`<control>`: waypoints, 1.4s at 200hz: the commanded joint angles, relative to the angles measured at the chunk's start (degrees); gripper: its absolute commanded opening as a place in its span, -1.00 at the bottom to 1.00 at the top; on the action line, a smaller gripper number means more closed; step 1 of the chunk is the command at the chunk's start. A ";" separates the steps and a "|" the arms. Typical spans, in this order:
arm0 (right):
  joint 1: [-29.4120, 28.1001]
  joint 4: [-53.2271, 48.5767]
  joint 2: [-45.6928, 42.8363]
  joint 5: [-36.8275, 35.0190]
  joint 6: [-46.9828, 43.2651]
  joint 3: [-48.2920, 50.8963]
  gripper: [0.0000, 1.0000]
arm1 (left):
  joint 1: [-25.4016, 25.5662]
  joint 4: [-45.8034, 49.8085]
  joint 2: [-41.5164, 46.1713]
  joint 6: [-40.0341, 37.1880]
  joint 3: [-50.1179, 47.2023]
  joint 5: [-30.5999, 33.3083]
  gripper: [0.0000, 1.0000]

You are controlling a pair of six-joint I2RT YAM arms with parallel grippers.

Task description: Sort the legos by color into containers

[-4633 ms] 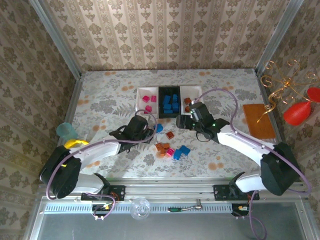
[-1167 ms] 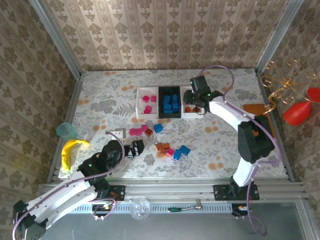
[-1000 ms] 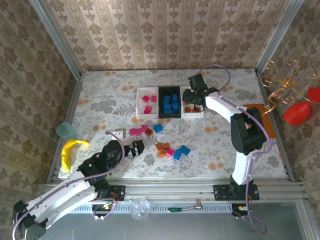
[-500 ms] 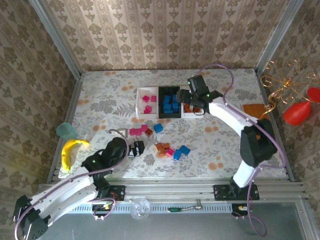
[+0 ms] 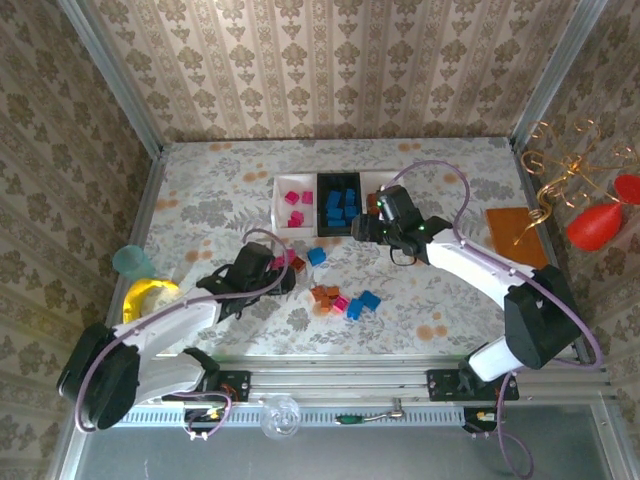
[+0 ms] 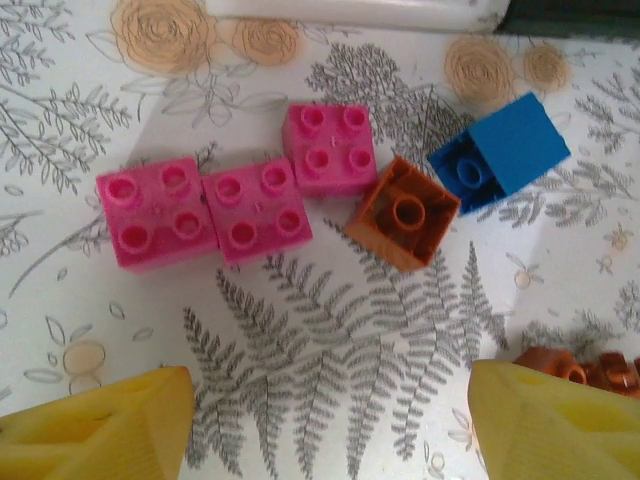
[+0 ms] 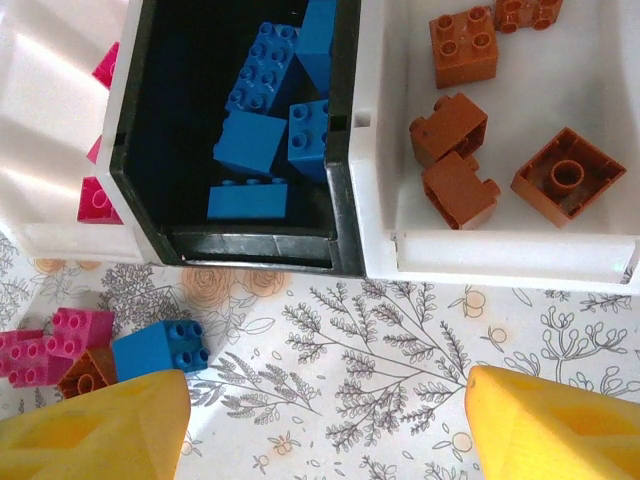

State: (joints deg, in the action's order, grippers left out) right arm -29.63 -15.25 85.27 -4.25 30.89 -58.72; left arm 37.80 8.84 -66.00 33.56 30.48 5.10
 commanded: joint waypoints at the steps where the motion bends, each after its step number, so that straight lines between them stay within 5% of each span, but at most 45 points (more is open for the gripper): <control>1: 0.10 1.47 -2.54 -1.20 1.18 1.10 0.49 | -3.61 -1.06 -1.74 -1.42 1.70 1.22 0.46; 36: 0.10 1.93 -3.36 -1.20 1.27 2.11 0.49 | -8.65 -5.08 -3.37 -1.38 1.14 -0.62 0.44; 79: 0.10 1.89 -3.69 -1.11 1.07 1.96 0.49 | -13.07 -5.49 -9.24 -1.54 3.38 -1.07 0.05; 176: 0.18 1.57 -5.16 -1.17 0.40 1.92 0.50 | -15.48 -6.55 -11.90 0.68 -1.75 -1.45 -0.16; 215: 0.27 1.95 -5.11 -1.24 0.44 2.45 0.50 | -11.99 -4.68 -8.68 2.69 -4.90 -1.25 -0.17; 280: 0.36 2.70 -5.15 -0.62 0.58 3.83 0.50 | 1.09 5.54 4.63 8.70 -8.55 2.30 -0.15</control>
State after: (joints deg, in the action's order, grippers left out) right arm -29.52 -13.41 81.34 -4.25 31.51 -55.59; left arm 36.05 3.88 -66.85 38.96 23.44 5.82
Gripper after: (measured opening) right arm 0.749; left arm 0.417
